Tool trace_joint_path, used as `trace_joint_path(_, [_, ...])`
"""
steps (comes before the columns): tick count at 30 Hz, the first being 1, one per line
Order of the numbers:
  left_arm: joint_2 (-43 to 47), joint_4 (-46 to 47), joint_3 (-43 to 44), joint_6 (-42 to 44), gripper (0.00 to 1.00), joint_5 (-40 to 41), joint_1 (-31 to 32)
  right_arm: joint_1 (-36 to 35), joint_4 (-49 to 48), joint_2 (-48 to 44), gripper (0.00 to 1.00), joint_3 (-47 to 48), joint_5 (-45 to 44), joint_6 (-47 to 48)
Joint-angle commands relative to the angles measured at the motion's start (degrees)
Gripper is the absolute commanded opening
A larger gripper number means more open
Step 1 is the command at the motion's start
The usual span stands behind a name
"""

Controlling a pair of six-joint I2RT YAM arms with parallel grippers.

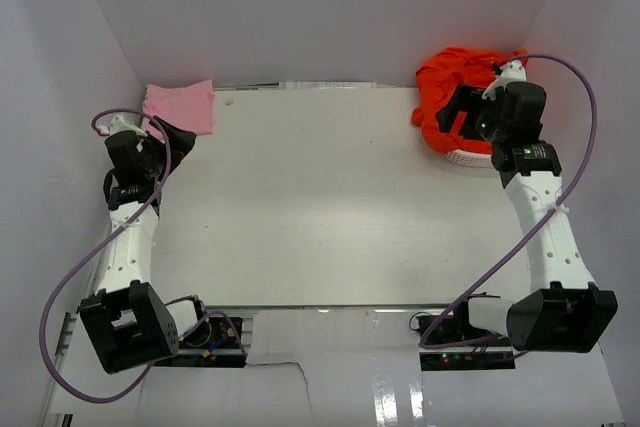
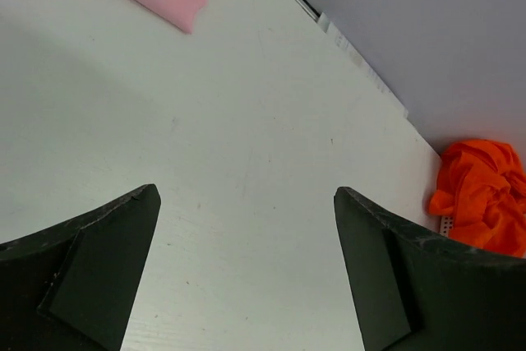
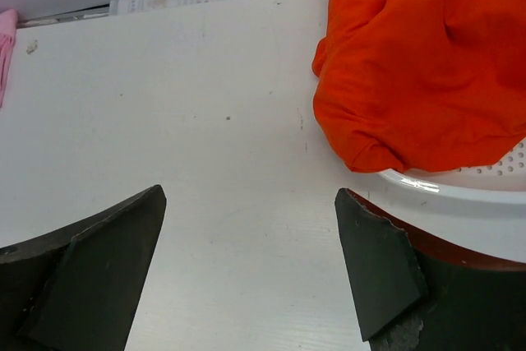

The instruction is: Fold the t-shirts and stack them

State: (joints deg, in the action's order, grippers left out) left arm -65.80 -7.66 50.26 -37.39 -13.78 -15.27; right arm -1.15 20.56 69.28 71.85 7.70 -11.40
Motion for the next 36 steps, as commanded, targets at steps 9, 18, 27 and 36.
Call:
trace_joint_path(9, [-6.36,-6.84,9.07,3.90,0.97,-2.39,0.06,0.00,-0.87,13.94,0.97,12.85,-6.45,-3.46])
trace_joint_path(18, [-6.44,-3.33,6.69,3.20,0.97,-5.02,0.06,-0.08,5.63,37.49,1.00,35.44,-11.39,-2.40])
trace_joint_path(27, [-5.66,-0.25,3.62,3.55,0.96,-8.10,0.06,0.00,3.01,53.94,0.98,49.44,-16.93,-4.16])
trace_joint_path(36, [-5.83,1.07,2.65,2.76,0.96,-8.98,0.06,-0.08,-7.88,57.99,0.94,44.80,-21.24,-6.10])
